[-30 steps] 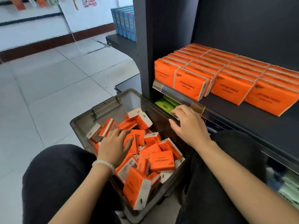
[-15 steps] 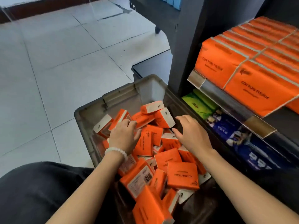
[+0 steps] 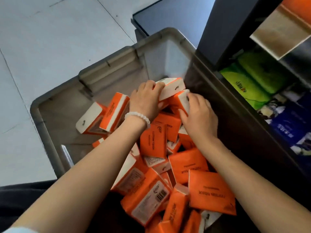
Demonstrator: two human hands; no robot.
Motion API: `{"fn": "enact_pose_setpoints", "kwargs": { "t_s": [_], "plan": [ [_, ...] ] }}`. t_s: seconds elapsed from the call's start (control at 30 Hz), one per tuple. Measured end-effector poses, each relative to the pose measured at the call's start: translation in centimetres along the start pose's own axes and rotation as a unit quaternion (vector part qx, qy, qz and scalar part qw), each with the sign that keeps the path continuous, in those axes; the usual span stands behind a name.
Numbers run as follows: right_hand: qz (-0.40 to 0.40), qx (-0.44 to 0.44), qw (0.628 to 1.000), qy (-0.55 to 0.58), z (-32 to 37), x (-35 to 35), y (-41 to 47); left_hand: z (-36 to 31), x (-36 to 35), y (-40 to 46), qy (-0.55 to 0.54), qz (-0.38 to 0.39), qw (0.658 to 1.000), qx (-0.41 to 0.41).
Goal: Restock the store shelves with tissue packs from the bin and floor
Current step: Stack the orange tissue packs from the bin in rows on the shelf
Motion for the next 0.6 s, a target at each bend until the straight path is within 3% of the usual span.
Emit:
{"fn": "enact_pose_setpoints", "kwargs": {
  "t_s": [0.27, 0.47, 0.6],
  "plan": [
    [0.011, 0.011, 1.0, -0.016, 0.4, 0.9, -0.1, -0.7, 2.5, -0.7, 0.056, -0.067, 0.996, -0.033],
    [0.007, 0.045, 0.999, -0.019, 1.8, 6.0, -2.0, -1.7, 7.4, -4.2, 0.101, -0.041, 0.994, -0.021],
    [-0.011, 0.056, 0.998, -0.016, 3.1, 11.2, -4.4, -3.3, 11.8, -7.9, 0.099, -0.065, 0.992, -0.042]
  ]
}}
Point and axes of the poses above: each hand's wrist, its own y-axis towards the middle knuckle, its own x-axis out of the back of the hand, z = x × y, the point moved 5 cm from there along y, towards the middle knuckle, and after that the axes turned 11 degrees about x, right-handed, at the moved point
